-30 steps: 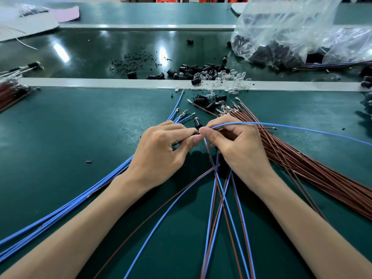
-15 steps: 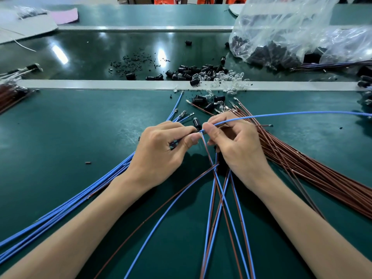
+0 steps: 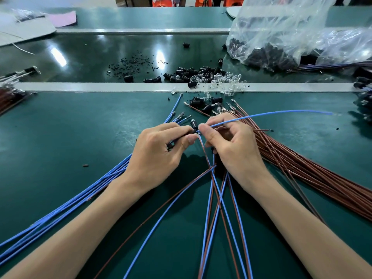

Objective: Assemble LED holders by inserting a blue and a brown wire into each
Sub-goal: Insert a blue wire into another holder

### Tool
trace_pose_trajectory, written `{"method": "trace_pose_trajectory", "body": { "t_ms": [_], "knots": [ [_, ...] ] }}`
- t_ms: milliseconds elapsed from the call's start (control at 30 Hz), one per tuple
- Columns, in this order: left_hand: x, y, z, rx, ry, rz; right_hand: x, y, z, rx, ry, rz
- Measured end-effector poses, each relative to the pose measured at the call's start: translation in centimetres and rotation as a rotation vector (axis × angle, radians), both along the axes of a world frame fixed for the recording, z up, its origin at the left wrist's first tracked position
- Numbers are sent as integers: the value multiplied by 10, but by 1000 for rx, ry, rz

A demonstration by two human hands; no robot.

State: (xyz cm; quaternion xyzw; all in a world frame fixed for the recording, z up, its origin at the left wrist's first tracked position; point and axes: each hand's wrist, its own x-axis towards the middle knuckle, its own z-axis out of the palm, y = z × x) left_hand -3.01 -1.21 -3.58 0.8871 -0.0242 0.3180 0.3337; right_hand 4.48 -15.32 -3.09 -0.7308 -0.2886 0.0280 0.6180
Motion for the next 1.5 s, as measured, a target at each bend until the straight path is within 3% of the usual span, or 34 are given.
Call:
{"method": "trace_pose_trajectory", "body": {
  "t_ms": [133, 300, 500, 667, 900, 1100, 1267, 1500],
  "knots": [
    [1, 2, 0, -71, 5, 85, 1, 0, 1, 197, 210, -19],
    [-1, -1, 2, -45, 7, 29, 1, 0, -1, 53, 85, -20],
    [0, -1, 3, -71, -9, 68, 0, -1, 3, 208, 193, -32],
    [-1, -2, 4, -41, -2, 38, 0, 0, 3, 58, 49, -42],
    [0, -2, 4, -63, -23, 72, 0, -2, 3, 150, 138, -70],
    [0, -1, 5, -66, -27, 46, -2, 0, 4, 100, 31, -7],
    [0, -1, 5, -56, -34, 67, -1, -1, 3, 166, 115, -40],
    [0, -1, 5, -58, -45, 45, -1, 1, 2, 108, 48, 11]
  ]
}}
